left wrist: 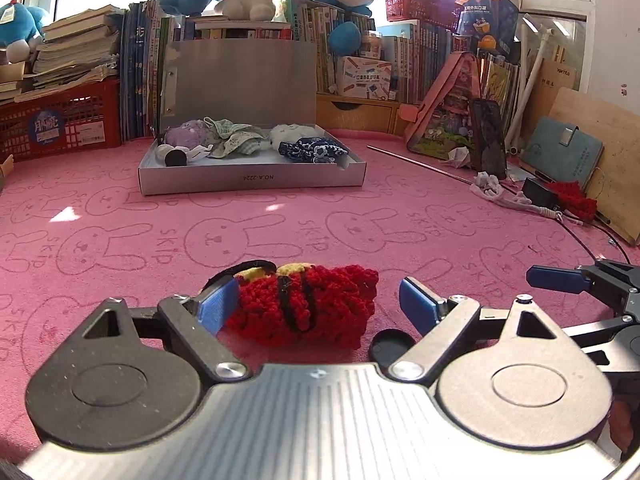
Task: Organize objects
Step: 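Grasp the red knitted toy with the left tool while the right tool grasps a black lid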
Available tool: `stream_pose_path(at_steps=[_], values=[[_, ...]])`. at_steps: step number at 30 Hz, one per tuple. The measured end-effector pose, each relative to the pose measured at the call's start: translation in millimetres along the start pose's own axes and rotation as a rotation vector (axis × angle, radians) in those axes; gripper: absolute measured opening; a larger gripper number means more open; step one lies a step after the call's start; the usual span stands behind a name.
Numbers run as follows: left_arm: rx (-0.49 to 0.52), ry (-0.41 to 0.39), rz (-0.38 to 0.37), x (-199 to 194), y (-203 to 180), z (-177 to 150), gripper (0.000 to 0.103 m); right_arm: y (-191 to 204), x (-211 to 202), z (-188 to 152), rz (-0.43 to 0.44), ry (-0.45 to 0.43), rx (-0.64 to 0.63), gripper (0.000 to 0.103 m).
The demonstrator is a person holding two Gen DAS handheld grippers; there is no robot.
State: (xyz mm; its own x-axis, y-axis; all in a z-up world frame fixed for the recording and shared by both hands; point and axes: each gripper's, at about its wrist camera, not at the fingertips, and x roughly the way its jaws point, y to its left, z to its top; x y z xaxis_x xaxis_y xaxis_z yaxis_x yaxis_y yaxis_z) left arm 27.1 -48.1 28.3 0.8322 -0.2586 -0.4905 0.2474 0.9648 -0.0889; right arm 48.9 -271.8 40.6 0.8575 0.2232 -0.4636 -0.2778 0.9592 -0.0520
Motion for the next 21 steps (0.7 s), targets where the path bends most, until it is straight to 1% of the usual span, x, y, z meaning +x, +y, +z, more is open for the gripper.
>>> stream_pose_path(at_steps=[4,10,16,21], values=[[-0.019,0.0,0.048,10.3,-3.9,-2.7,0.095,3.1,-0.8,-8.2,0.013,0.001,0.014,0.085],[-0.009,0.025,0.081,22.7,-6.6,-7.0,0.095,10.8,3.5,-15.3,0.033,0.012,0.003,0.085],[-0.042,0.079,0.104,31.8,0.0,-15.0,0.095,13.8,5.9,-18.2,-0.005,-0.006,0.002,0.085],[-0.039,0.063,0.1,27.8,0.4,-17.0,0.095,11.2,9.0,-19.9,-0.026,0.007,0.021,0.085]])
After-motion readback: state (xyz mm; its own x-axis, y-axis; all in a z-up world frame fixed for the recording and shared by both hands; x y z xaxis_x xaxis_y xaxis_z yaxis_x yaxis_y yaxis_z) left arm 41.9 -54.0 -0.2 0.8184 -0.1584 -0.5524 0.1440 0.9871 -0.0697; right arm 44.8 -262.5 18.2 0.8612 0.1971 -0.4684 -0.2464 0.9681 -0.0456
